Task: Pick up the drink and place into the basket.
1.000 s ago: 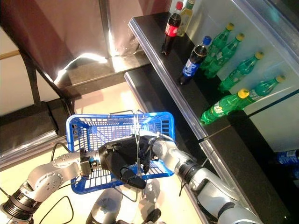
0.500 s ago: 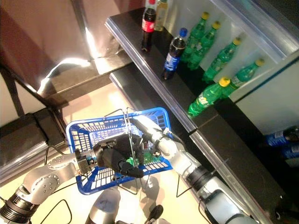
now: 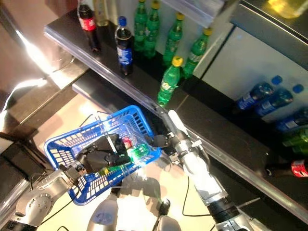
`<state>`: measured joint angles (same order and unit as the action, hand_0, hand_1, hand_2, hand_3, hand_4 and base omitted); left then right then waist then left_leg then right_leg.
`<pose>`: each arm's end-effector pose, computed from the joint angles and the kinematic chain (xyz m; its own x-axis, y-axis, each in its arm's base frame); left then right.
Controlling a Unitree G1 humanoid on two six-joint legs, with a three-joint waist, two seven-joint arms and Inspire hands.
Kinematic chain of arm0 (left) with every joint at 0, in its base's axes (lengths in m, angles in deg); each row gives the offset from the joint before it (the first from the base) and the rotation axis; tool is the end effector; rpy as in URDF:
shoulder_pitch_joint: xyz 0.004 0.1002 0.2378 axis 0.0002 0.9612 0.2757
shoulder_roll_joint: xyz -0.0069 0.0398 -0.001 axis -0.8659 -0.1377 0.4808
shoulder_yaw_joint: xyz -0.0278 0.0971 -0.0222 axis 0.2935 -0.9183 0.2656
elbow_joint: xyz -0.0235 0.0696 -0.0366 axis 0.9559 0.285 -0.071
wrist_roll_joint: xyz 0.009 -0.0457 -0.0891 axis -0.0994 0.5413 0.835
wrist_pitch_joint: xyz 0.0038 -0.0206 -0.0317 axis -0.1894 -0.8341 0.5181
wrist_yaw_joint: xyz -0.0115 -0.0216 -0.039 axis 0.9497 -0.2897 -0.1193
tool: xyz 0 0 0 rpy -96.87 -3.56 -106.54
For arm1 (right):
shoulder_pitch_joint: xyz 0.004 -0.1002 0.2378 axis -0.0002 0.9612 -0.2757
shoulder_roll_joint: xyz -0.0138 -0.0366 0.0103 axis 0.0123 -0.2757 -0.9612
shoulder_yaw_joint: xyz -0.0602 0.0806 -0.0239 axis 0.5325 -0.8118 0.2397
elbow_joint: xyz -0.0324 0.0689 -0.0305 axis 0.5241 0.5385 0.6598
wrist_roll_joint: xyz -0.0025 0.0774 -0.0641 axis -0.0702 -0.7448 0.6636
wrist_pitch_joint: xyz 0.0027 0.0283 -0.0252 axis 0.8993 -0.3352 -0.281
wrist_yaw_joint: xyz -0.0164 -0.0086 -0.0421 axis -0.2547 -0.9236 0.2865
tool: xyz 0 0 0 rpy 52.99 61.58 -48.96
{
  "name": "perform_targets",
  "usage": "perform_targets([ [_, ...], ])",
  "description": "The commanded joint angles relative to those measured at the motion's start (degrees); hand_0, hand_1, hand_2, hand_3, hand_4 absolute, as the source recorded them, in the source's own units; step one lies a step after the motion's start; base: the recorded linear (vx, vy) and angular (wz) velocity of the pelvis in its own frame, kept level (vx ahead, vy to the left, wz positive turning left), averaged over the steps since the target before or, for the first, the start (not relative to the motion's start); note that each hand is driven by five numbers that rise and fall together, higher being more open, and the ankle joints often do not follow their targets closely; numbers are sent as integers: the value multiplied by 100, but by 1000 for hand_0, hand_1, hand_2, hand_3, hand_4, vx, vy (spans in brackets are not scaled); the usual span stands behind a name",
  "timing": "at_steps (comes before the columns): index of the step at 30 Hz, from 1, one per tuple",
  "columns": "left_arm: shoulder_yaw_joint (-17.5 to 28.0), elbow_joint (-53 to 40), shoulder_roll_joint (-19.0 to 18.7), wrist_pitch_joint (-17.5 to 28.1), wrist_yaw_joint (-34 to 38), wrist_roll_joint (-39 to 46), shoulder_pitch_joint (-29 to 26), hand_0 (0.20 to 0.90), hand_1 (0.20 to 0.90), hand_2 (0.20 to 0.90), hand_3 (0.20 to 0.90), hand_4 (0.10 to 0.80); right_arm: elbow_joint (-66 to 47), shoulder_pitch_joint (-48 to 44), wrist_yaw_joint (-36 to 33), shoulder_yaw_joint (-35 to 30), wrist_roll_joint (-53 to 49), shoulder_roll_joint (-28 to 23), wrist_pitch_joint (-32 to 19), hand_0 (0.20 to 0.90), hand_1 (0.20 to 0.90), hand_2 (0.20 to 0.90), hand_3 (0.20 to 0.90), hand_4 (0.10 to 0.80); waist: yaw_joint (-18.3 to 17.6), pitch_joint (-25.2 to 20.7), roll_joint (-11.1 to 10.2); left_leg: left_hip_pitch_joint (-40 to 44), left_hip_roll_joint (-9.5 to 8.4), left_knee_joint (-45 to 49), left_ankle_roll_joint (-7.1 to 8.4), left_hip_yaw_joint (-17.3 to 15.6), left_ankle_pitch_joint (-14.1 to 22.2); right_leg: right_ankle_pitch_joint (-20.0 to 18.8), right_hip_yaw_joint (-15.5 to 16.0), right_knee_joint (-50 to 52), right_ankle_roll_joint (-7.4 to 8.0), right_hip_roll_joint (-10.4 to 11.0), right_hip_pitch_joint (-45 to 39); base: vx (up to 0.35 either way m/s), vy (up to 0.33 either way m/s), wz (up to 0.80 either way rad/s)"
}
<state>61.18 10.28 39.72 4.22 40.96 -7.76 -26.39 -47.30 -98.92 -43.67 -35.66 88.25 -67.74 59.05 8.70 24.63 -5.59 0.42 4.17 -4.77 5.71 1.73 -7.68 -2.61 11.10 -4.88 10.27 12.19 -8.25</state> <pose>0.1896 0.2218 0.0635 0.8510 -0.5214 -0.0624 0.4328 0.7636 -0.4791 0.2289 -0.1726 0.0804 0.9489 0.2783 0.1489 -0.1646 0.8387 -0.5191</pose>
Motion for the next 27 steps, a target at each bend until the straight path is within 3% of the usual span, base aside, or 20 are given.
perform_targets([
  [1, 451, -1049, 859, 1973, -706, 1059, -566, 300, 300, 300, 200, 100, -47, 630, -260, -16, -562, -195, -670, 900, 900, 900, 900, 800, -257, -2092, 423, 389, 121, -23, -78, -371, 661, -125, 92, -12, 136, 85, 145, -10, 16, -26],
  [17, 1394, 1042, 1020, 1958, -237, 956, 273, 300, 300, 300, 200, 100, 1268, 2014, -789, -1805, -1610, 135, -1115, 900, 900, 900, 900, 800, -890, -2073, 453, 535, 117, -23, -143, -695, 831, -154, -376, -12, 108, 49, 266, 1, 7, -16],
  [27, 1610, 2559, 1060, 1889, 102, 776, 42, 300, 300, 300, 200, 100, 3072, 1763, -1034, -2140, -2056, 387, -1188, 900, 900, 900, 900, 800, -960, -2065, 478, 602, 160, -23, -100, -771, 873, -143, -484, -12, 60, -17, 247, -10, 0, -9],
])
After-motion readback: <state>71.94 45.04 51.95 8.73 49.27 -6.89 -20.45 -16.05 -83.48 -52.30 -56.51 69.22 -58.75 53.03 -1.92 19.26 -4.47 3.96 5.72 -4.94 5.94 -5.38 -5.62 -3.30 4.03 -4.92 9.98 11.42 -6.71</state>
